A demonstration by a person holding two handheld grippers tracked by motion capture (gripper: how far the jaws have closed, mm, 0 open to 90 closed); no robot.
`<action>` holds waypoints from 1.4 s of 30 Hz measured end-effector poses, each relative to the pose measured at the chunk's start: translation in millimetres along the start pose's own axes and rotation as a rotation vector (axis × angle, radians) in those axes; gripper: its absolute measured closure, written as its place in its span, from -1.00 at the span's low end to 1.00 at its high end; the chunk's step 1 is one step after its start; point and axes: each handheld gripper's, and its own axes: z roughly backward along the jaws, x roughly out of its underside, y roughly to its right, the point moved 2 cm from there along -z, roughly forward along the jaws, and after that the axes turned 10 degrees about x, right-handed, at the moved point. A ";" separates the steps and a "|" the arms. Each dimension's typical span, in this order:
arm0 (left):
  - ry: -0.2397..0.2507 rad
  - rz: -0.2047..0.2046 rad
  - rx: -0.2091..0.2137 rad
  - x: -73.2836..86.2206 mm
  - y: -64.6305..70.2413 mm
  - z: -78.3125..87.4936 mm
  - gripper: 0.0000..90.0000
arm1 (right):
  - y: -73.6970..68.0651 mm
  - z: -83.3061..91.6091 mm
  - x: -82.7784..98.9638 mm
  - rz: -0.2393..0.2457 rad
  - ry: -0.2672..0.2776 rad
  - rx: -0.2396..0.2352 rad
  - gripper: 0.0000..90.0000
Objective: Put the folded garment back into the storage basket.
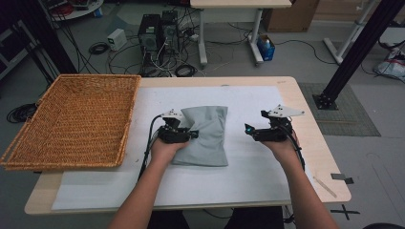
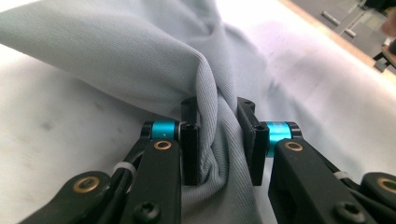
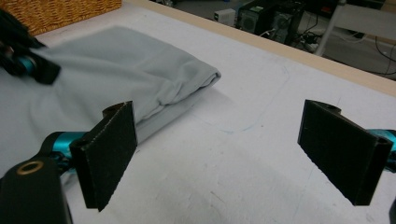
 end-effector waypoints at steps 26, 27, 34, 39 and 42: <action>0.177 -0.171 0.062 -88.9 45.0 99.6 0.64 | 1.5 12.8 -5.0 -0.010 0.033 0.005 -0.74; 0.195 -0.179 0.047 -93.2 46.2 115.7 0.64 | 1.2 12.1 -5.1 -0.010 0.031 0.008 -0.74; 0.243 -0.193 -0.013 -97.9 48.5 167.4 0.64 | -1.5 9.1 -6.5 -0.006 0.022 0.008 -0.74; 0.278 -0.188 -0.049 -94.3 47.2 203.3 0.64 | -6.4 6.8 -8.9 0.010 0.018 0.006 -0.74; 0.289 -0.176 -0.079 -88.0 42.4 222.3 0.64 | -9.9 6.0 -10.2 0.013 0.015 0.004 -0.74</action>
